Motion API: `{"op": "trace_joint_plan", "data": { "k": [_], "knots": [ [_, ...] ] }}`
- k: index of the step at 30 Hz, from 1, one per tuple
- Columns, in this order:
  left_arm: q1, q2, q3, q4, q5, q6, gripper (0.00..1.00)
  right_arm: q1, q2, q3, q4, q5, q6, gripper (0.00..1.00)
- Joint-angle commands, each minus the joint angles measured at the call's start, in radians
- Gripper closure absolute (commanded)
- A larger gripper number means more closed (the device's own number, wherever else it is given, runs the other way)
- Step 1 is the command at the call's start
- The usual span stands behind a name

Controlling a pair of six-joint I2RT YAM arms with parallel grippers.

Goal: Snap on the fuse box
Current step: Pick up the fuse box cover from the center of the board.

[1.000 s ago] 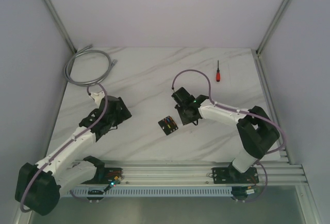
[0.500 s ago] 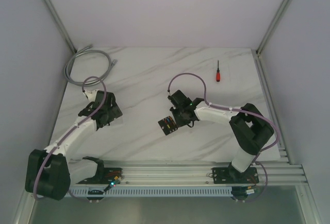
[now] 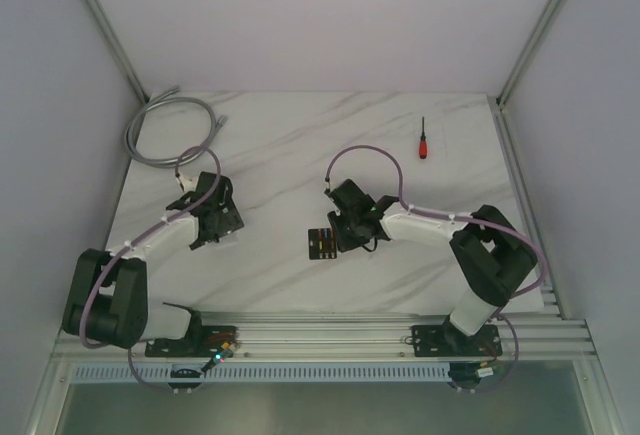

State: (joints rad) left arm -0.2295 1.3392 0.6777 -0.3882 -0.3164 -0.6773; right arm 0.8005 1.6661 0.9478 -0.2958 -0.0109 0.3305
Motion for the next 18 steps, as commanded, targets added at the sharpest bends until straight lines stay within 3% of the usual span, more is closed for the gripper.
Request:
{"op": "trace_joint_plan", "data": {
  "k": [1,10,18],
  "knots": [
    [0.005,0.035,0.023,0.024,0.054,0.035,0.01,0.003,-0.025,-0.028,0.016,0.042,0.013,0.63],
    [-0.013,0.064,0.034,0.047,0.098,0.066,0.16,-0.003,-0.076,-0.059,0.031,0.095,0.021,0.55],
    [-0.132,0.176,0.132,0.078,0.143,0.139,0.34,-0.014,-0.118,-0.092,0.04,0.132,0.031,0.53]
  ]
}}
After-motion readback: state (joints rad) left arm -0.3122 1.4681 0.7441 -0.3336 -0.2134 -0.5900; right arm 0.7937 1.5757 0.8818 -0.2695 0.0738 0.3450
